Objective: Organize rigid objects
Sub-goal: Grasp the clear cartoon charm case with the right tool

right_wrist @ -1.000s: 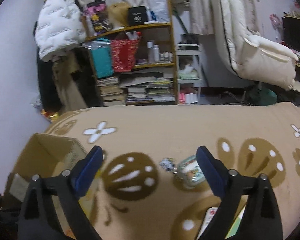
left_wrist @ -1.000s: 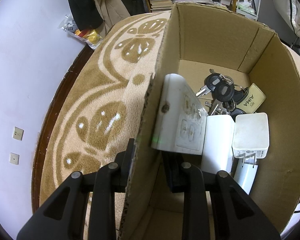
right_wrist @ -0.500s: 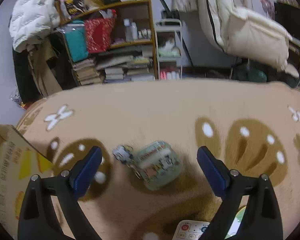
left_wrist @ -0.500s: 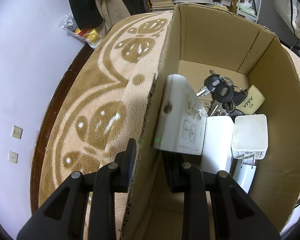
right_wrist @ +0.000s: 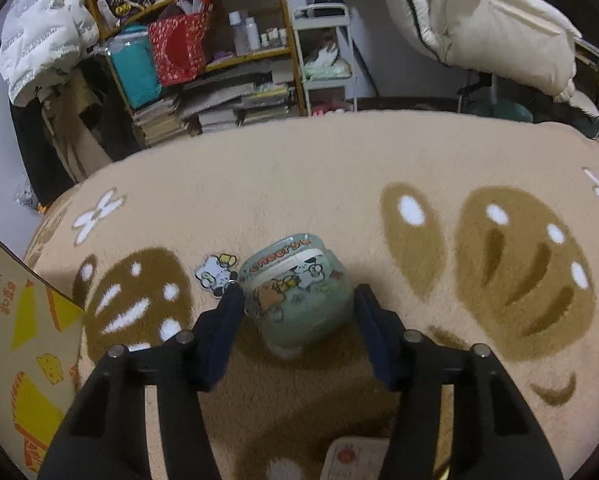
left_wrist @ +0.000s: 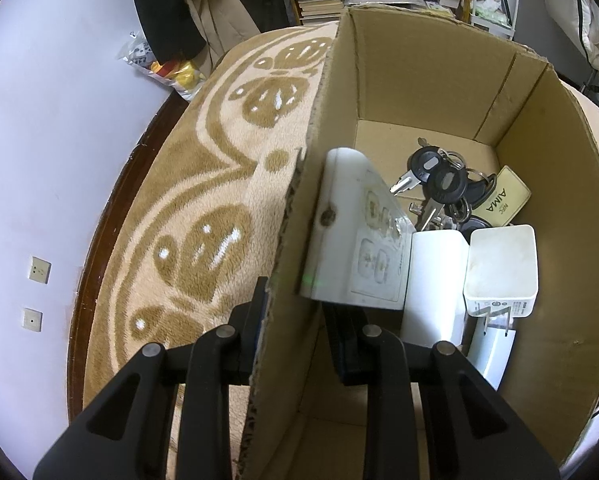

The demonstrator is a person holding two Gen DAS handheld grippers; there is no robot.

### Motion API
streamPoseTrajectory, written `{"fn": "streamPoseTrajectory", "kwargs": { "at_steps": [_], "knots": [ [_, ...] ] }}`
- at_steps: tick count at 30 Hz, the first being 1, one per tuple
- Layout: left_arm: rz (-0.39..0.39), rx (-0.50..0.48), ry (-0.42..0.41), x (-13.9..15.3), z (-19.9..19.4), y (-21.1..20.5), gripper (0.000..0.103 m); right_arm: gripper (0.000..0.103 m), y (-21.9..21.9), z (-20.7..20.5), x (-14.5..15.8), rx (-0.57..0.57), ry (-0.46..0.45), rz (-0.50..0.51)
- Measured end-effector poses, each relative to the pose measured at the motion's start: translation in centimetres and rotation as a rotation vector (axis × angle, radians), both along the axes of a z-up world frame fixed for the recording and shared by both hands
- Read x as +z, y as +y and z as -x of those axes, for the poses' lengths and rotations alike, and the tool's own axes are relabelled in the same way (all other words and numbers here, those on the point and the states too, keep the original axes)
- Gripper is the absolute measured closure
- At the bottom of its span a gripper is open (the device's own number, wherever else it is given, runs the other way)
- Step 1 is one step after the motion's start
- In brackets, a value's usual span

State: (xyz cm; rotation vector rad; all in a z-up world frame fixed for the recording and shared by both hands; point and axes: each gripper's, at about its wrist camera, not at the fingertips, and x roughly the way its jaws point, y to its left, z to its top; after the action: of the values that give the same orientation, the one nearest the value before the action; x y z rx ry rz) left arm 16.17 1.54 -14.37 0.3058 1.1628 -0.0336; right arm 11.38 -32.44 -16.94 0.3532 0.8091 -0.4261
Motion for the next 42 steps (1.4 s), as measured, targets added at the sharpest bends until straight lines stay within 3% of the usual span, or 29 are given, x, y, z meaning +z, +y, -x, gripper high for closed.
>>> {"fn": "streamPoseTrajectory", "kwargs": {
  "at_steps": [4, 5, 6, 7, 15, 18, 20, 21, 27, 34, 36, 42],
  "knots": [
    [-0.001, -0.004, -0.002, -0.1, 0.0, 0.0, 0.078, 0.051, 0.9, 0.5, 1.9, 0.017, -0.045, 0.019],
    [-0.002, -0.005, -0.001, -0.1, 0.0, 0.0, 0.078, 0.066, 1.2, 0.7, 2.4, 0.02, -0.056, 0.02],
    [-0.002, -0.005, -0.001, -0.1, 0.0, 0.0, 0.078, 0.096, 1.5, 1.0, 3.0, 0.022, -0.077, 0.017],
    [-0.002, -0.004, 0.0, -0.1, -0.1, 0.0, 0.078, 0.102, 1.5, 1.2, 3.5, 0.02, -0.081, 0.019],
    [0.0, -0.004, -0.002, -0.1, 0.0, 0.2, 0.077, 0.101, 2.4, 1.4, 5.2, 0.036, -0.08, 0.006],
    [0.002, -0.003, -0.002, -0.1, 0.0, 0.2, 0.077, 0.083, 1.9, 1.1, 4.6, 0.029, -0.063, -0.002],
    [-0.001, -0.004, -0.002, -0.1, 0.0, 0.2, 0.077, 0.043, 1.4, 1.0, 4.2, 0.019, -0.05, -0.011],
    [-0.001, -0.004, -0.002, -0.1, 0.1, 0.2, 0.077, 0.039, 1.2, 1.1, 3.8, 0.013, -0.047, -0.032],
    [0.002, -0.002, 0.003, -0.2, 0.1, 0.3, 0.077, 0.035, 0.6, 1.0, 1.0, -0.002, 0.009, -0.121],
    [-0.002, -0.005, 0.002, -0.3, 0.0, 0.3, 0.077, 0.028, 2.3, 0.3, 0.6, 0.04, 0.078, 0.028],
    [-0.005, -0.006, 0.001, -0.3, 0.0, 0.3, 0.077, 0.02, 2.4, 0.3, 0.5, 0.027, 0.09, 0.056],
    [-0.01, -0.008, 0.0, -0.2, 0.1, 0.2, 0.077, 0.018, 0.3, 1.1, -1.1, -0.033, 0.097, -0.058]
  ]
}}
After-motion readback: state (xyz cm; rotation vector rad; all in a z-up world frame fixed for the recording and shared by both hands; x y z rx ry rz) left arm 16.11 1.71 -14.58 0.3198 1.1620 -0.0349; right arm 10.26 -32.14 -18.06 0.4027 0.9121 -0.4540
